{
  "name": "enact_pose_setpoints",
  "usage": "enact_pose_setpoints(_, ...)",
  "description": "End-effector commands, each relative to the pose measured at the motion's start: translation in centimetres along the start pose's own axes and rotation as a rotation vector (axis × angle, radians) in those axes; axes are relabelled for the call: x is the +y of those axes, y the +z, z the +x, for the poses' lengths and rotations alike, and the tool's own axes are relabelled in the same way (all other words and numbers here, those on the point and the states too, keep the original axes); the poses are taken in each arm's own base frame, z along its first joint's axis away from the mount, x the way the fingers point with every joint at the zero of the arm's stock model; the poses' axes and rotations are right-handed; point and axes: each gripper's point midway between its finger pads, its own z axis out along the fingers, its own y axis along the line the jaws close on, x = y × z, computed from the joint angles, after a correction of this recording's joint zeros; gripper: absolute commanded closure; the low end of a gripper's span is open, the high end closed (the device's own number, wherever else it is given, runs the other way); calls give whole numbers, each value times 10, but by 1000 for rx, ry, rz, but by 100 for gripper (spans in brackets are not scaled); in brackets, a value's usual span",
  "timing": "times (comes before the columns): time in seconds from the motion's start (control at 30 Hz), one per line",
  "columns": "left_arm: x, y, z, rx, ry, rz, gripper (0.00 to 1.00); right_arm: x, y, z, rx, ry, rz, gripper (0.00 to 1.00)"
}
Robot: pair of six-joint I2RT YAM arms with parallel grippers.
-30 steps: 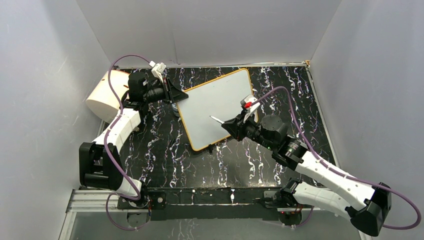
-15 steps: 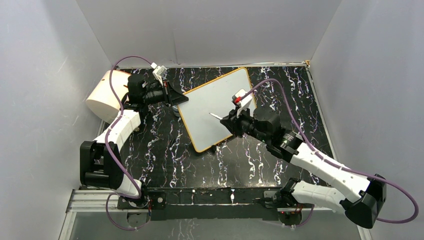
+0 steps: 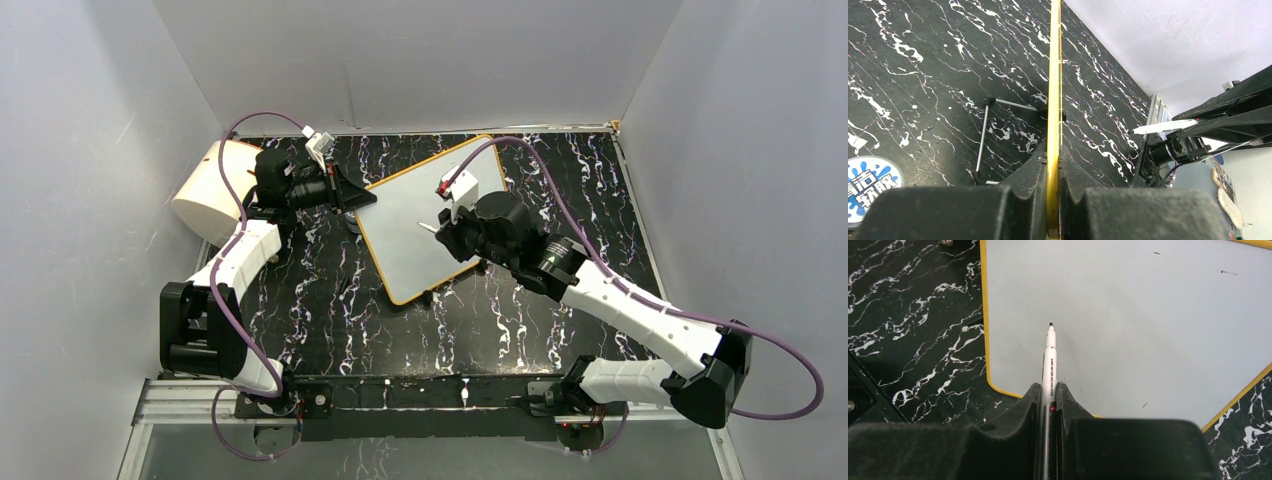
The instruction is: Write a sentence on the whiteboard
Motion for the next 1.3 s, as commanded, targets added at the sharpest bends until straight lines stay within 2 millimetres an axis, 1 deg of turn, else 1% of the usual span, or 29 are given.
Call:
enact_pose_setpoints(0.0, -4, 3, 23, 54, -16, 11, 100, -4, -6, -17, 4, -45, 60, 100)
enact_pose_setpoints(0.23, -5, 2, 23, 52, -1, 3, 100, 6, 4, -11, 62, -99, 103, 100)
enact_pose_setpoints(0.33, -4, 2, 23, 51, 2, 2, 100, 11, 8, -12, 65, -113, 113, 100)
enact_pose_setpoints(0.53, -5, 3, 25, 56, -6, 13, 100, 27, 20, -23, 45, -126, 100, 100)
enact_pose_setpoints(0.8, -5, 3, 25, 54, 2, 14, 100, 46, 33, -47, -28, -174, 122, 100)
enact_pose_setpoints(1.07, -10, 6, 29, 66, 7, 38, 100, 50, 44, -59, -75, -164, 155, 100)
enact_pose_setpoints(1.27, -14, 10, 31, 75, 9, 59, 100, 50, 48, -59, -83, -162, 162, 100)
